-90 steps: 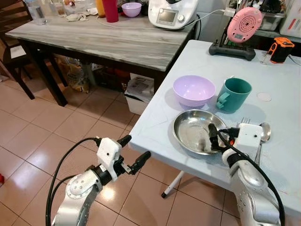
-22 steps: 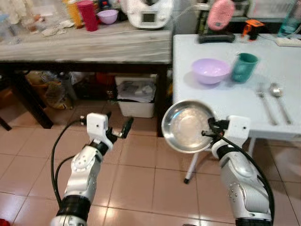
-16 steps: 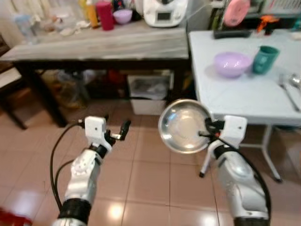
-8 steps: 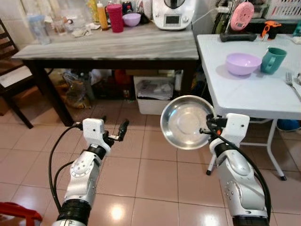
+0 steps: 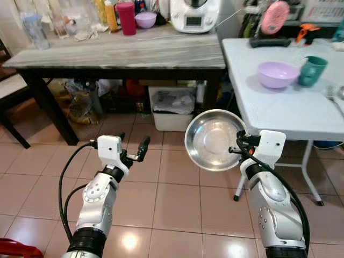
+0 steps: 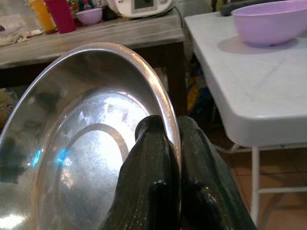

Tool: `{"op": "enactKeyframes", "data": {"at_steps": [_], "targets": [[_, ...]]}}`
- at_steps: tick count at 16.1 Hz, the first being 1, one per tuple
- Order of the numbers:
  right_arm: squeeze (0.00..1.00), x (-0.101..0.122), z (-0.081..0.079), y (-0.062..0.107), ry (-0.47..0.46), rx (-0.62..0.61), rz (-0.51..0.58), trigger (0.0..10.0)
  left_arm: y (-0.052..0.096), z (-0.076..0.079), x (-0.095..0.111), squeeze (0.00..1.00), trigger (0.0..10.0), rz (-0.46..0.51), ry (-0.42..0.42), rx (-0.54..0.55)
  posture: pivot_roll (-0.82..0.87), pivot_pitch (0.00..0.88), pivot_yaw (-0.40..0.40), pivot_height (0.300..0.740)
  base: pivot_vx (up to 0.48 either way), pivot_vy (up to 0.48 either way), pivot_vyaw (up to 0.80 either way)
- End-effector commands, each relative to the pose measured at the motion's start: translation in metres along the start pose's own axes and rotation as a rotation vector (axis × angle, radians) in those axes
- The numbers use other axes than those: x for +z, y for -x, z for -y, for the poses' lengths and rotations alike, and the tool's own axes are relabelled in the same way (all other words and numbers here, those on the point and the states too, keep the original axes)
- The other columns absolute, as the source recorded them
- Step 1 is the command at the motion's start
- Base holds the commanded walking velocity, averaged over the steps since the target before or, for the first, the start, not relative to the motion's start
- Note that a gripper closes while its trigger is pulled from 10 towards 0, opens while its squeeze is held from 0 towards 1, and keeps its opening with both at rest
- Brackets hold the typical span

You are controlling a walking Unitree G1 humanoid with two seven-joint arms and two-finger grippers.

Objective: Setting the table

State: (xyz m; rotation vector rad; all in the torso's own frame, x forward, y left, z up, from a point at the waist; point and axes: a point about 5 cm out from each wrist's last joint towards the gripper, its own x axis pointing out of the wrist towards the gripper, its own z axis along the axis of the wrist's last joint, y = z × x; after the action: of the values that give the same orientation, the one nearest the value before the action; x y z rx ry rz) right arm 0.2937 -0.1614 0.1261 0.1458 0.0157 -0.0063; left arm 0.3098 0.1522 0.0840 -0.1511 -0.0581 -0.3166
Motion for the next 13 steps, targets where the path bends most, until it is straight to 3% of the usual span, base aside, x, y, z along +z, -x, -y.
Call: {"op": "enactKeyframes", "data": {"at_steps": [1,13], "targets": [[0.00,0.0037,-0.0016,-0.0026,0.004,0.006,0.019,10.0,-0.0022,0.0004,0.0022,0.00,10.0,0.005,-0.007,-0.014,-0.27,0.018,0.047,0.740,0.368,0.000,0.00],[0.00,0.0031,-0.0010,-0.0008,0.016,0.002,0.026,10.0,-0.0026,0.0045,-0.0005,0.00,10.0,-0.002,0.000,-0.030,-0.28,0.020,0.052,0.740,0.368,0.000,0.00]]}}
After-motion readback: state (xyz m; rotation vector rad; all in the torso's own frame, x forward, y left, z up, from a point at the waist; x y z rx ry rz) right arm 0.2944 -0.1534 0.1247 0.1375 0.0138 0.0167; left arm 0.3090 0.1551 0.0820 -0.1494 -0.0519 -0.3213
